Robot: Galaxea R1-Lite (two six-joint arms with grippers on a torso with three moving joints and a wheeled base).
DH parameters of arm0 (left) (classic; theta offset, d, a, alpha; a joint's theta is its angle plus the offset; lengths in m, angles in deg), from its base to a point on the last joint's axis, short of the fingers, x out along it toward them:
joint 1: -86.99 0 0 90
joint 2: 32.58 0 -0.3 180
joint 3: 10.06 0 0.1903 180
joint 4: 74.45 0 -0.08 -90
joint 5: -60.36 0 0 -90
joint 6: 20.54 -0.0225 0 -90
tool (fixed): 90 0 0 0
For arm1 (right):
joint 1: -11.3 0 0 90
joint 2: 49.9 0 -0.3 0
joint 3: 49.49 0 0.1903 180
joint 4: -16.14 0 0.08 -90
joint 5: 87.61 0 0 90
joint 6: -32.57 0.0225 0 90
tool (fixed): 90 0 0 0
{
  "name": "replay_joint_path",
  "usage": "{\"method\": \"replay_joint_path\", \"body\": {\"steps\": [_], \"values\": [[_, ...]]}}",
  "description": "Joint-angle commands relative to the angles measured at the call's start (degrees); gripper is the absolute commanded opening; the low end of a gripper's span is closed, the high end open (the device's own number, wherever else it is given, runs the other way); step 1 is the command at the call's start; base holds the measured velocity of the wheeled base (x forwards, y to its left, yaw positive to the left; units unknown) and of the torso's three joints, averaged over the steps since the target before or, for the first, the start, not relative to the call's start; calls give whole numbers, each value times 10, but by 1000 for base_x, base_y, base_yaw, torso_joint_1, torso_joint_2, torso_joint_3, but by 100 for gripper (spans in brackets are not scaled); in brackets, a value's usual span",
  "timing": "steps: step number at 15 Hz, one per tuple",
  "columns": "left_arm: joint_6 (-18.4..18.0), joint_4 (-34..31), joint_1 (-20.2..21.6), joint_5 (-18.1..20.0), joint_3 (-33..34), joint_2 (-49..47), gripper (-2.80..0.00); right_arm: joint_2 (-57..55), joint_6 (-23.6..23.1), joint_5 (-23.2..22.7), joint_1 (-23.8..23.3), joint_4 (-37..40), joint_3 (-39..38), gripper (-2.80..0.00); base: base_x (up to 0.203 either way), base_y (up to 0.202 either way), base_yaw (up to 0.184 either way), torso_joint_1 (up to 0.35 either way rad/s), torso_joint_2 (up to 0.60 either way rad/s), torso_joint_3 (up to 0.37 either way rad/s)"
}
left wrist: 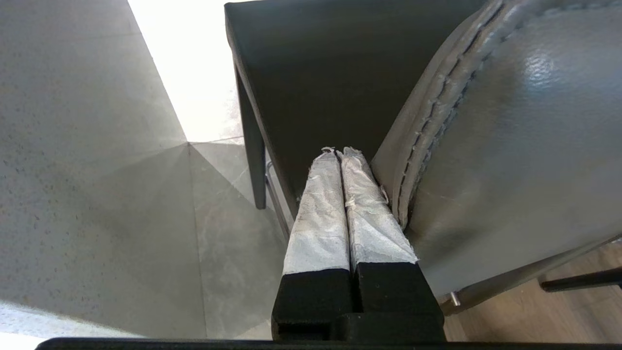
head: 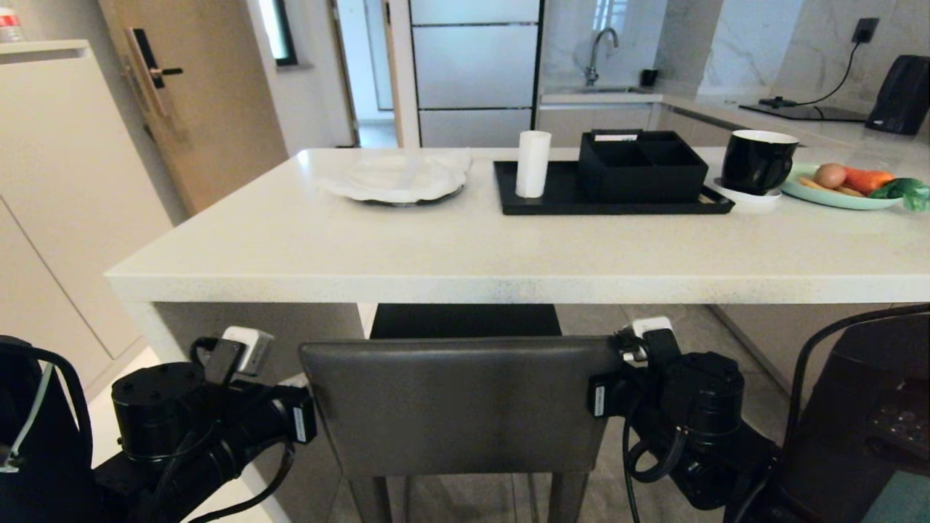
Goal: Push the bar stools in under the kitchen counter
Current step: Push the gray chair back under the dining table, then push the blue chair back under the dining table
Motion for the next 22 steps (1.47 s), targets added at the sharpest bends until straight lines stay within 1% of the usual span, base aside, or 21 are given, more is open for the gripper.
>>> {"method": "replay_joint_path", "body": {"steps": [1, 3, 5, 7, 8, 9, 11, 14, 17, 19, 21, 22], "values": [[0, 4, 0, 0, 7, 13, -280, 5, 0, 1, 0, -5, -8, -280, 0, 0, 0, 0, 0, 0], [-1, 4, 9, -5, 12, 25, -280, 22, 1, 0, -6, -5, -24, -280, 0, 0, 0, 0, 0, 0], [-1, 4, 56, -5, 10, 22, -280, 44, 1, 0, -33, -5, -39, -280, 0, 0, 0, 0, 0, 0], [0, 4, 104, 3, 8, 27, -280, 68, 0, 0, -71, -5, -51, -280, 0, 0, 0, 0, 0, 0], [-1, 4, 118, 7, 8, 34, -280, 80, 0, -1, -95, -5, -56, -280, 0, 0, 0, 0, 0, 0], [0, 4, 126, 9, 8, 38, -280, 89, 0, -2, -113, -5, -62, -280, 0, 0, 0, 0, 0, 0], [1, 4, 139, 8, 10, 42, -280, 105, 1, -2, -117, -5, -93, -280, 0, 0, 0, 0, 0, 0], [8, 4, 134, 10, 34, 85, -280, 133, 2, -3, -104, -11, -130, -280, 0, 0, 0, 0, 0, 0], [32, 4, 101, 14, 88, 133, -280, 161, 1, 0, -87, -33, -180, -280, 0, 0, 0, 0, 0, 0], [50, 4, 98, 10, 89, 174, -280, 206, -5, 1, -85, -40, -209, -280, 0, 0, 0, 0, 0, 0], [53, -1, 99, 9, 90, 229, -280, 275, -19, 6, -88, -38, -234, -280, 0, 0, 0, 0, 0, 0], [53, -14, 99, 8, 90, 258, -280, 309, -31, 12, -94, -32, -239, -280, 0, 0, 0, 0, 0, 0]]}}
